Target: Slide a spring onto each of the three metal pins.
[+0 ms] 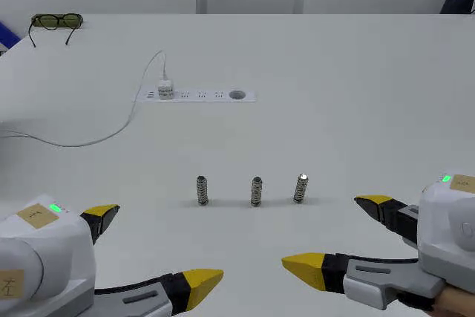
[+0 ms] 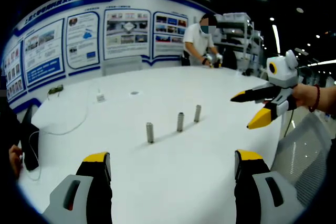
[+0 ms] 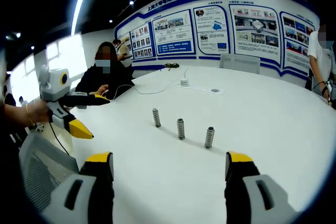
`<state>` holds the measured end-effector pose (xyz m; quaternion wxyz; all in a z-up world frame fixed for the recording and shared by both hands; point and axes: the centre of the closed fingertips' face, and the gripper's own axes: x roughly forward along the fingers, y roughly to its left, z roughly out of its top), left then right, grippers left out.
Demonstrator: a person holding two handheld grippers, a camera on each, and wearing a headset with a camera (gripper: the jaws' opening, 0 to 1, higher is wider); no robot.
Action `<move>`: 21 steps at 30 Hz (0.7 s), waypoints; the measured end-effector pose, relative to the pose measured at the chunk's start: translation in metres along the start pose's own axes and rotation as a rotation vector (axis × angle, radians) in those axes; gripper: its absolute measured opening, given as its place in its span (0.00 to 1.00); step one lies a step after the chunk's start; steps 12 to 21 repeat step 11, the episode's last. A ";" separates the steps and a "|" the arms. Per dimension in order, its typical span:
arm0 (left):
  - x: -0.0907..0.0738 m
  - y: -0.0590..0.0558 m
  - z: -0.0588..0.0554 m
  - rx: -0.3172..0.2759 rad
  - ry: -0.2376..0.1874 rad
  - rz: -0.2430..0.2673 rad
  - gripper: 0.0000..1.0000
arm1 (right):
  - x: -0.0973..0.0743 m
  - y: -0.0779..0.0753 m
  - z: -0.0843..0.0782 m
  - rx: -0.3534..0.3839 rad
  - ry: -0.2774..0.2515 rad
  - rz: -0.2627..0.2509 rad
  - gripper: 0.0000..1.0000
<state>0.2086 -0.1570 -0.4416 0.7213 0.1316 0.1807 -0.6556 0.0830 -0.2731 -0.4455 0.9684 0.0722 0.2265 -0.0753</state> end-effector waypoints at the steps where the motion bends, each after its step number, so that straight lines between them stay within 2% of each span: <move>1: 0.000 0.000 0.002 -0.006 -0.015 0.000 1.00 | 0.000 0.000 0.000 0.001 0.000 0.000 0.89; 2: -0.001 -0.001 0.007 -0.027 -0.048 -0.002 1.00 | 0.000 0.000 0.000 0.002 -0.002 -0.003 0.88; 3: -0.002 -0.001 0.009 -0.034 -0.057 -0.004 1.00 | -0.001 0.001 0.001 0.000 -0.008 -0.004 0.88; 11: -0.004 -0.002 0.005 -0.030 -0.042 0.005 1.00 | -0.002 0.001 0.003 0.014 -0.025 -0.012 0.87; 21: -0.004 -0.002 0.005 -0.030 -0.042 0.005 1.00 | -0.002 0.001 0.003 0.014 -0.025 -0.012 0.87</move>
